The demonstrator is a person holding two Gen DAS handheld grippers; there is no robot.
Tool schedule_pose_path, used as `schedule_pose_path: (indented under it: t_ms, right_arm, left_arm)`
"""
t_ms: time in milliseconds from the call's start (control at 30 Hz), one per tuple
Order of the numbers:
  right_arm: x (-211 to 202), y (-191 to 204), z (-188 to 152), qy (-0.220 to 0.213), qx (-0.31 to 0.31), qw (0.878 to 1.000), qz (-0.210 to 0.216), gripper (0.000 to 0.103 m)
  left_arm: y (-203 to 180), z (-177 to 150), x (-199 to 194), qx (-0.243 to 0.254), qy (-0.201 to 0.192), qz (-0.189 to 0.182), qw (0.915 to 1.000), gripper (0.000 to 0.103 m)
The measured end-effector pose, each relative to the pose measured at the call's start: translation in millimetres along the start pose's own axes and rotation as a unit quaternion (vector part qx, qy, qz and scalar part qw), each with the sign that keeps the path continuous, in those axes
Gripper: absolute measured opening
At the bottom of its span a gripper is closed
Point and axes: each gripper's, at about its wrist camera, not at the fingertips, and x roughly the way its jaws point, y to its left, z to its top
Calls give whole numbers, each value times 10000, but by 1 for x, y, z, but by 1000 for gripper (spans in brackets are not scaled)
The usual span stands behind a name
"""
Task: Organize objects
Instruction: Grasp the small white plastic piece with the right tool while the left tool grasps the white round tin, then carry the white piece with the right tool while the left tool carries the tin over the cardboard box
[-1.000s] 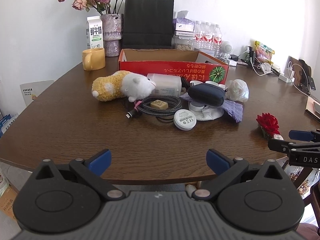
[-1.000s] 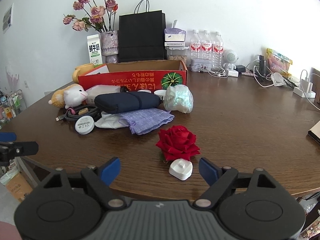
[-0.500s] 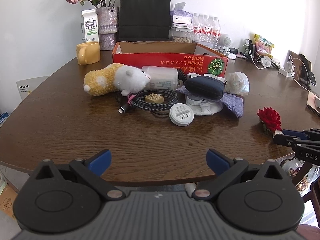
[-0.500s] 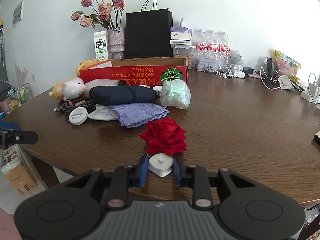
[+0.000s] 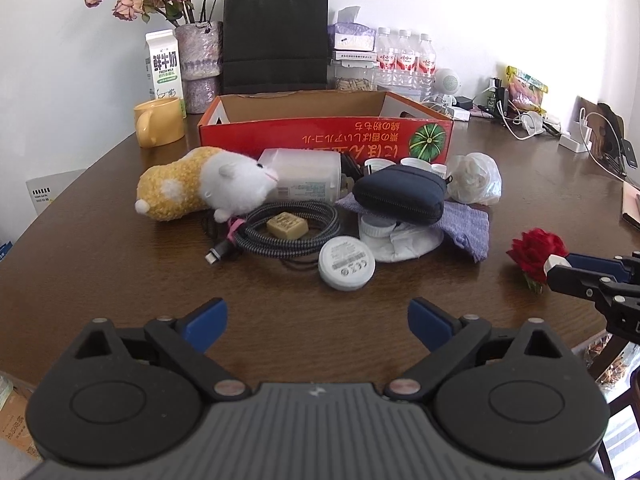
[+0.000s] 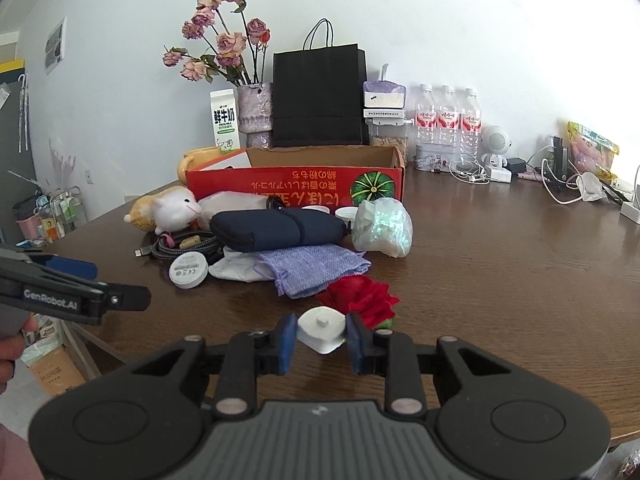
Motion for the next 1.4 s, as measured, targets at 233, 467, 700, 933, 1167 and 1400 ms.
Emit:
schedule_pose_path:
  t_ms: [233, 467, 700, 933, 1167, 1400]
  right_arm:
    - [7, 4, 9, -138, 13, 9999, 62, 26]
    - [13, 4, 8, -119, 102, 9998, 141, 26]
    - [17, 2, 5, -85, 181, 9997, 169, 26]
    - [19, 4, 4, -70, 202, 9996, 166, 26]
    - [21, 12, 7, -90, 132, 9995, 270, 26]
    - [33, 29, 19, -137, -52, 9979, 625, 26]
  left_arm:
    - [-16, 12, 21, 51, -176, 112, 9998, 73]
    - [-25, 14, 43, 49, -111, 249, 9996, 49]
    - [-23, 10, 41, -16, -153, 190, 9997, 41]
    - [-19, 7, 33, -53, -190, 86, 9998, 41]
    - [-15, 1, 28, -41, -133, -20, 9999, 40]
    - [-3, -3, 20, 46, -68, -206, 9998, 40]
